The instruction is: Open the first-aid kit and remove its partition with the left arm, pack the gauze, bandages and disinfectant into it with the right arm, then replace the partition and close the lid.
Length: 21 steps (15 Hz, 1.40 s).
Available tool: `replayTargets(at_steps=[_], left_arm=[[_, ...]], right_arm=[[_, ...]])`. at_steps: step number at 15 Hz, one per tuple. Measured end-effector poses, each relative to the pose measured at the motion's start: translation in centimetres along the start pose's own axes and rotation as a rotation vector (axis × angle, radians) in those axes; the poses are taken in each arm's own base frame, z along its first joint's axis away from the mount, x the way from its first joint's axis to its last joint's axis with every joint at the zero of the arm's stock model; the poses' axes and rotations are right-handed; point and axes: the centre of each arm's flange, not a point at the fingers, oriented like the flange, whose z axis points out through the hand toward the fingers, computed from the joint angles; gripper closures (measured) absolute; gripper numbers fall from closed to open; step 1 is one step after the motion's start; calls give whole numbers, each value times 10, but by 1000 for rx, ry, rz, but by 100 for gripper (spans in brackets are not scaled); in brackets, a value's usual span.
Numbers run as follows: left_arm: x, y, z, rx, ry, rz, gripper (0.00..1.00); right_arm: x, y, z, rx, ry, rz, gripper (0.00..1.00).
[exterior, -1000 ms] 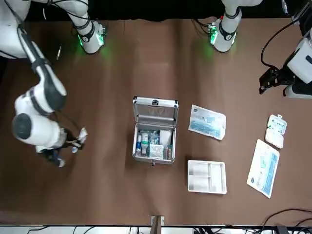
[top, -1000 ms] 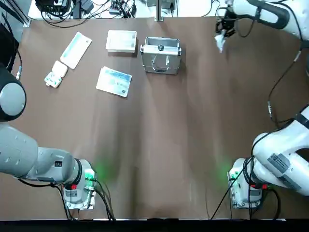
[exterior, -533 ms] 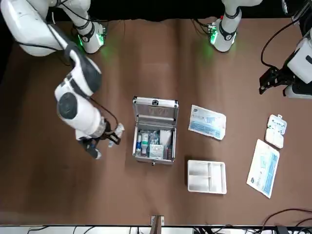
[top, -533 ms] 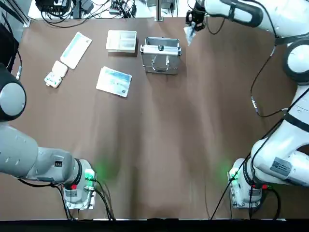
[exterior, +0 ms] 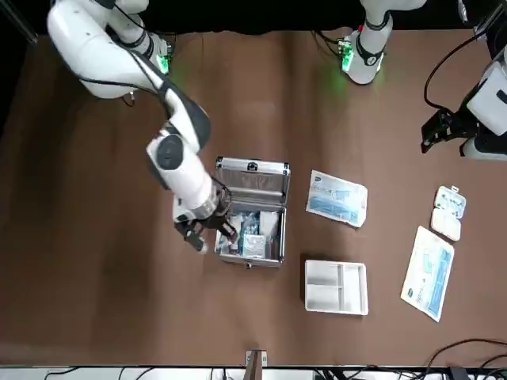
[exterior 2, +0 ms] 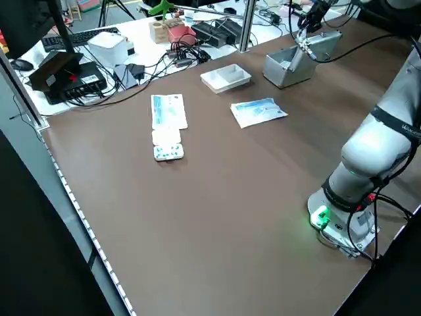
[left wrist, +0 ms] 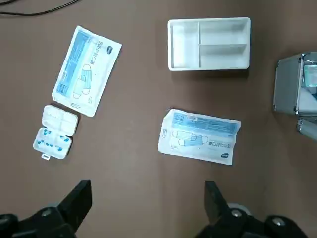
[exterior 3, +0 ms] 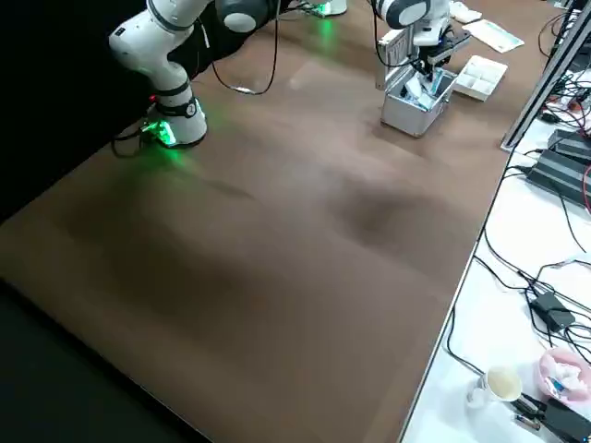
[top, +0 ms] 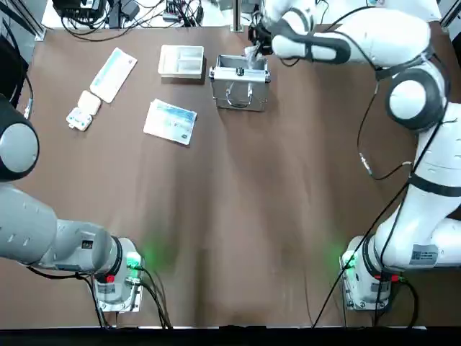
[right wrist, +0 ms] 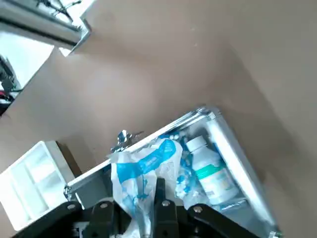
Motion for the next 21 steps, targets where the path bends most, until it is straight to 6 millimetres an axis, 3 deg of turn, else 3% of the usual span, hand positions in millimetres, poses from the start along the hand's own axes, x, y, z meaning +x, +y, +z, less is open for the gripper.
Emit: replayTargets(at_steps=[7,12,13,15,17,19,20,21], left_arm=[[0,0,0,0,0,0,0],[0,0,0,0,0,0,0],[0,0,0,0,0,0,0],[0,0,0,0,0,0,0],[0,1,1,0,-2,1,0],[2,2,4,0,-4,3,0],[4,3,7,-1,-7,6,0],[6,5,11,-1,-8,9,0]], right_arm=[[-53,-11,40,-35,-6,-64,80],[-53,-11,49,-39,-9,-60,68],[-51,-13,46,-33,-5,-58,59],[-49,-14,45,-29,-3,-56,57],[-48,-18,41,-19,0,-54,43],[-48,-23,35,-7,0,-51,41],[-47,-24,33,-2,-9,-37,34],[-44,-26,30,3,-18,-21,21]])
